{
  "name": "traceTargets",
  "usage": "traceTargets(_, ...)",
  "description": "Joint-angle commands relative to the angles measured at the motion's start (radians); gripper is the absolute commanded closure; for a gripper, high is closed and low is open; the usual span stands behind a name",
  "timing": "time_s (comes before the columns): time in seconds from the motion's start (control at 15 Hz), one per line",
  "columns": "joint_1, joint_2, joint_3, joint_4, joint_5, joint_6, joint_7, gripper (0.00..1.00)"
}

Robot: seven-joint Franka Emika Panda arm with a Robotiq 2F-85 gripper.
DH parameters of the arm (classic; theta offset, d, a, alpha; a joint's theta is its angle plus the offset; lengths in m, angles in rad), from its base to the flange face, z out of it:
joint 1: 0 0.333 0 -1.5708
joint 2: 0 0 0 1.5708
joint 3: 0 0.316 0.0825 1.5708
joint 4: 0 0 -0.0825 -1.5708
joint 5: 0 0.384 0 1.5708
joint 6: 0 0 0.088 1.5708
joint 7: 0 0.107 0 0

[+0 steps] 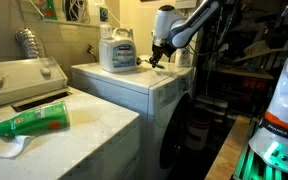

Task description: Use the brush to scrub the top of the washing machine.

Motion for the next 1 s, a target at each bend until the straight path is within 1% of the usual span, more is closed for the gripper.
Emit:
traceTargets(0.0,-0.005,-0.133,0.002,-0.078,0.127,-0.027,-0.108,0.93)
traceTargets(0.13,-0.012,-0.182,-0.002,-0.108,0.289,-0.028,-0.241,0.93)
traceTargets(0.27,-0.005,-0.214,-0.009,-0.161,0.459,-0.026,-0.377,0.93)
traceTargets(0.33,0.075,-0.234,-0.090,-0.176,0.540,-0.063,-0.465,0.93)
traceTargets(0.4,0.081,-0.260,-0.099,-0.184,0.623,-0.114,-0.545,0.93)
traceTargets(0.47,0.026,-0.282,-0.066,-0.180,0.690,-0.188,-0.619,0.93)
traceTargets(0.53,0.025,-0.304,-0.083,-0.180,0.729,-0.258,-0.681,0.93)
traceTargets(0.6,0.015,-0.318,-0.089,-0.169,0.735,-0.330,-0.711,0.93)
traceTargets(0.8,-0.013,-0.361,-0.103,-0.138,0.699,-0.523,-0.751,0.93)
traceTargets(0.93,-0.017,-0.367,-0.114,-0.110,0.701,-0.621,-0.799,0.93)
